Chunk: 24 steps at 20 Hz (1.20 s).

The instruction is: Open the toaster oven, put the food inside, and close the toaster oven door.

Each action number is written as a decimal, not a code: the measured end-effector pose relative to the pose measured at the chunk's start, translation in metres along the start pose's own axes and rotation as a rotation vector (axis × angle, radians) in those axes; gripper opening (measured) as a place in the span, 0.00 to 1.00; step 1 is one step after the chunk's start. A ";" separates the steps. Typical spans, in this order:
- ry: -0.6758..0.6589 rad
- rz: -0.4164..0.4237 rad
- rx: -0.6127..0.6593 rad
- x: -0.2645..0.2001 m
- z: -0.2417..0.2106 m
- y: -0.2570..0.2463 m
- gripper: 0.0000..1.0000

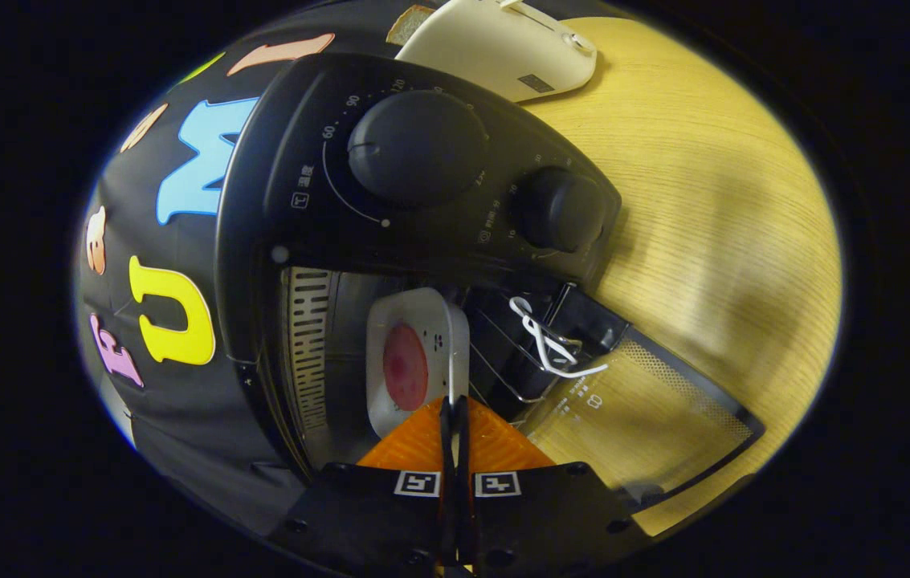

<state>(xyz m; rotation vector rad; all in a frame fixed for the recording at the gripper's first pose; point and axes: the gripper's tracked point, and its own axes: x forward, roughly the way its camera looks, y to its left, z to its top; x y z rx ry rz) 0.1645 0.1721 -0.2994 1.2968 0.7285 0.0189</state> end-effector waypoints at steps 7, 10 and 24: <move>-0.049 -0.021 0.017 0.017 -0.002 0.011 0.02; -0.055 -0.025 0.008 0.013 -0.004 0.011 0.05; 0.009 0.053 -0.132 -0.035 -0.036 0.025 0.98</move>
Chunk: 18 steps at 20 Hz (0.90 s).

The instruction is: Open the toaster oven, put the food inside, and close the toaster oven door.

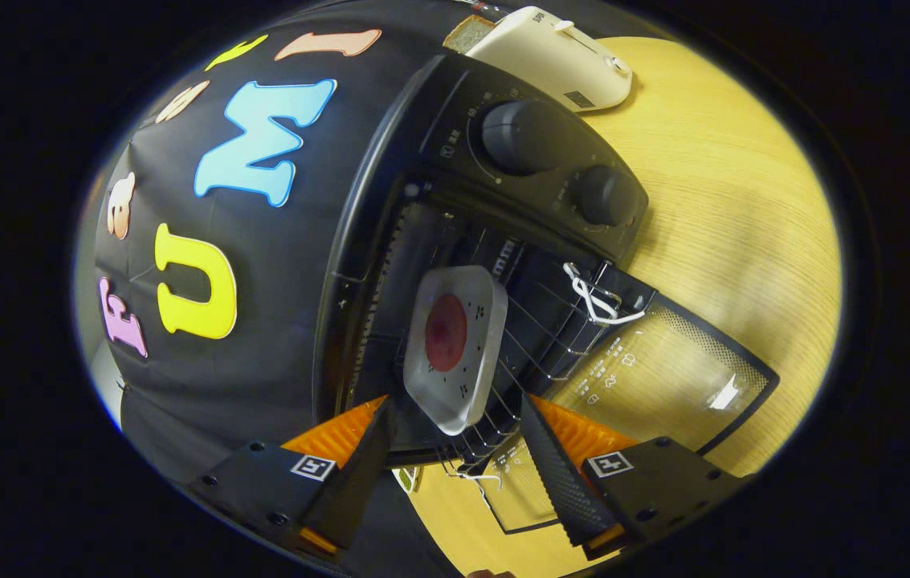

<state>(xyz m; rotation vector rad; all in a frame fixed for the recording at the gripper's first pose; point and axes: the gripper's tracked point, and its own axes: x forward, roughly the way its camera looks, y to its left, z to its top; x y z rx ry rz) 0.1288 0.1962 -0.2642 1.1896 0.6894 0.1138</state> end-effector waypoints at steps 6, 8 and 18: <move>0.046 -0.029 -0.137 -0.026 -0.022 -0.009 0.97; 0.055 -0.053 -0.208 -0.035 -0.028 -0.015 0.97; 0.088 -0.151 -0.525 -0.062 -0.055 -0.038 0.98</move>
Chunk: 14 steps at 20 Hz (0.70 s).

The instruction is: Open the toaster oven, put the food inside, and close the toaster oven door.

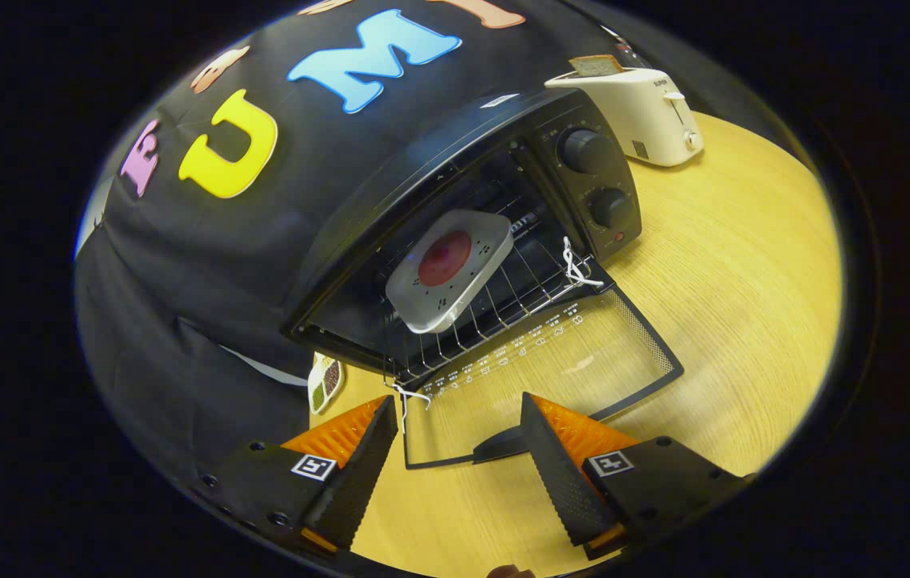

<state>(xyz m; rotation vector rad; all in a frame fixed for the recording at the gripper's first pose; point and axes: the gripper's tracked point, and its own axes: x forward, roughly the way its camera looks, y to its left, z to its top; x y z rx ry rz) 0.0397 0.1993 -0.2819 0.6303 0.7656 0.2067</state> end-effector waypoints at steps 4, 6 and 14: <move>0.029 -0.084 -0.178 -0.002 -0.021 -0.013 0.98; 0.057 -0.139 -0.259 -0.002 -0.031 -0.022 0.98; 0.174 -0.333 -0.437 0.007 -0.059 -0.050 0.98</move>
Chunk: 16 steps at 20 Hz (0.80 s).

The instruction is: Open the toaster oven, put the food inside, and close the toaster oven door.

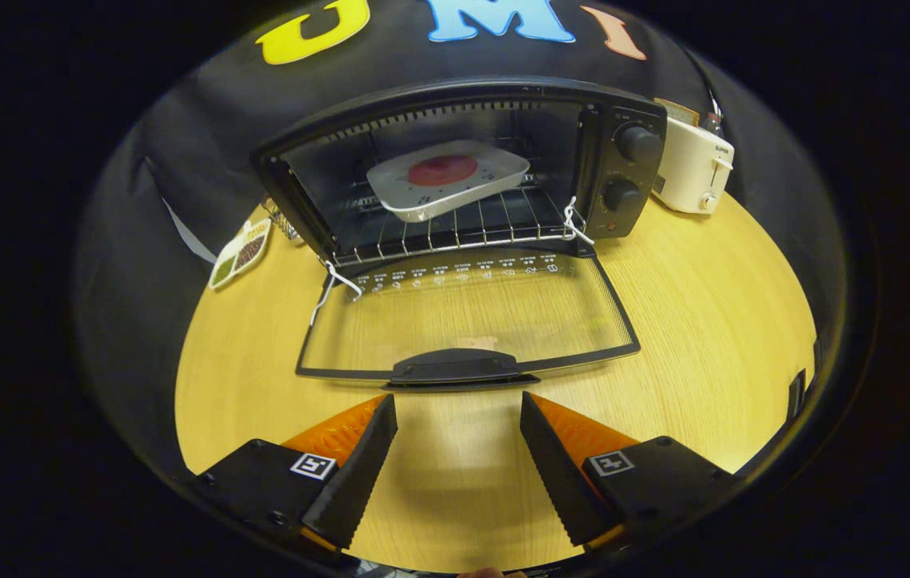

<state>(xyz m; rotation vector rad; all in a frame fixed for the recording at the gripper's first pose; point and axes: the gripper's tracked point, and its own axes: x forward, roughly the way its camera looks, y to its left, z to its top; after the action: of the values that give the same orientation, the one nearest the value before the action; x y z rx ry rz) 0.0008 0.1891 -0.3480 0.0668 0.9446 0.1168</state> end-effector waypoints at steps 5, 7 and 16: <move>0.055 -0.080 -0.078 0.016 -0.011 -0.008 0.98; 0.066 -0.107 -0.094 0.022 -0.011 -0.009 0.99; 0.109 -0.121 -0.043 0.033 -0.009 -0.008 0.98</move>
<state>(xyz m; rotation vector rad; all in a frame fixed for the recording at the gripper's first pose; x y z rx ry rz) 0.0138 0.1854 -0.3807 -0.0365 1.0519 0.0288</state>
